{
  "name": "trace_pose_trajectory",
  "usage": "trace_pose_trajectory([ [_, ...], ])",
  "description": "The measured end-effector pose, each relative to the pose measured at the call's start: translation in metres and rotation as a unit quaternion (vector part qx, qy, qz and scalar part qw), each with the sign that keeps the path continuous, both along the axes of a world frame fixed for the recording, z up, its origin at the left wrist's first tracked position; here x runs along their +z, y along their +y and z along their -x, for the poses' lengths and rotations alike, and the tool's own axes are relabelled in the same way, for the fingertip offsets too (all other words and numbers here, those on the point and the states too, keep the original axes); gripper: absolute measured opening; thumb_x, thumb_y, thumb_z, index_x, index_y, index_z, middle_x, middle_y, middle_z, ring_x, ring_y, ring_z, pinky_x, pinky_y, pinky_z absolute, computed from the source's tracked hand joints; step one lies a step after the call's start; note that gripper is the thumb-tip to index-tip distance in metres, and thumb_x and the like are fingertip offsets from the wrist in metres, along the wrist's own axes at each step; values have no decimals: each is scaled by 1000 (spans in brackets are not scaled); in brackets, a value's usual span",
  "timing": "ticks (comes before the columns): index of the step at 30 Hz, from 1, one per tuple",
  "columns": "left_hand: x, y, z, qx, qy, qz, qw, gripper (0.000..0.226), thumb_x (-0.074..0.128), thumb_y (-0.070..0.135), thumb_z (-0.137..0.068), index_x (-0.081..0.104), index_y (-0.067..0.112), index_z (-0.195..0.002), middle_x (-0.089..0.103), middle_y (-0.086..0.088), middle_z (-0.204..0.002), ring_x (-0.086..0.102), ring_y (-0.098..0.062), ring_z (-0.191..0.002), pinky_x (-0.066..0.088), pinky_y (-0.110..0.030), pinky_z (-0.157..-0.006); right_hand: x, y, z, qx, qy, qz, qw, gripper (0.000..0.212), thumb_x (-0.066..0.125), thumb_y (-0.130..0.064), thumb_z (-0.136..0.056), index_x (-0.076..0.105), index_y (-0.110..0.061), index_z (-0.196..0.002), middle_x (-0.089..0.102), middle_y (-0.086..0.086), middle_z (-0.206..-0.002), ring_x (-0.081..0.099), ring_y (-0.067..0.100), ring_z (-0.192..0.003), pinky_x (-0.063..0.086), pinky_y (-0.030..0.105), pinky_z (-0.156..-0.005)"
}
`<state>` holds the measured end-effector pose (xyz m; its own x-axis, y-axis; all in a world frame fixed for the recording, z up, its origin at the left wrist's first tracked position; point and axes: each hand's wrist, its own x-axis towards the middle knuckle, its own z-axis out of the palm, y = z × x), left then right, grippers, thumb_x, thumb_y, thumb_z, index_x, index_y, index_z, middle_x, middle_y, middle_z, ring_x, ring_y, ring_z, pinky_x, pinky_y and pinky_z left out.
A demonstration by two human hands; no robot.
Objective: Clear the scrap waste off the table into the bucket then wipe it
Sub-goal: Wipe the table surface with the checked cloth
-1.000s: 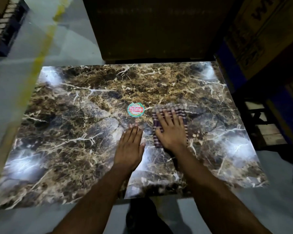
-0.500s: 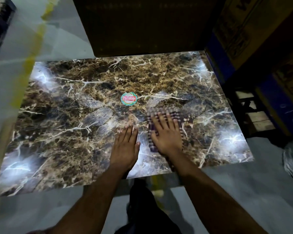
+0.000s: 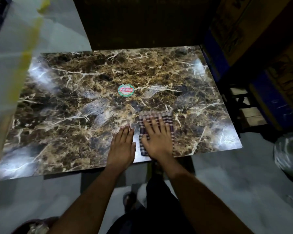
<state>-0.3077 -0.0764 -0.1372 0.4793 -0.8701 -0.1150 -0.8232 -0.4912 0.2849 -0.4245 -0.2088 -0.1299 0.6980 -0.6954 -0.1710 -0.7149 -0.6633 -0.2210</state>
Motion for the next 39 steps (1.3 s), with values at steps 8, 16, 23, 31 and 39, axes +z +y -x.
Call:
trace_pose_trajectory([
  [8,9,-23,14,45,-40,-31,998,58,62,25,-88,48,21,-144,43,-14,-152,37,-35,-140,33,-56,-111,-2,-70,82,-73,29,26,997,72,33,-57,-92,10,-43,-160,11,-3,-170,3,26,-156,6,49,-124],
  [16,10,-63,15,30,-33,34,998,41,48,28,-100,48,17,-140,40,-5,-157,33,-25,-145,29,-46,-117,3,-51,76,22,6,14,1000,72,27,-60,-96,-1,-43,-160,2,-5,-171,-4,24,-157,6,47,-126],
  [23,7,-98,20,39,-7,28,999,49,41,34,-103,41,20,-150,31,-2,-163,23,-23,-151,20,-46,-120,-1,-155,76,-63,16,42,997,72,25,-58,-93,10,-40,-160,16,-1,-169,7,28,-156,10,50,-125],
  [31,6,-142,11,35,-10,19,999,49,35,32,-104,38,19,-151,32,-3,-162,23,-24,-150,20,-44,-120,3,-131,67,43,-2,7,999,70,28,-58,-98,0,-44,-160,5,-6,-170,-3,22,-157,5,47,-126],
  [39,6,-185,-9,37,-29,7,999,50,37,29,-100,41,21,-149,35,0,-161,28,-23,-149,29,-47,-118,-6,-232,-13,-50,8,16,999,72,29,-57,-95,4,-40,-160,9,-3,-170,-3,27,-157,3,50,-126],
])
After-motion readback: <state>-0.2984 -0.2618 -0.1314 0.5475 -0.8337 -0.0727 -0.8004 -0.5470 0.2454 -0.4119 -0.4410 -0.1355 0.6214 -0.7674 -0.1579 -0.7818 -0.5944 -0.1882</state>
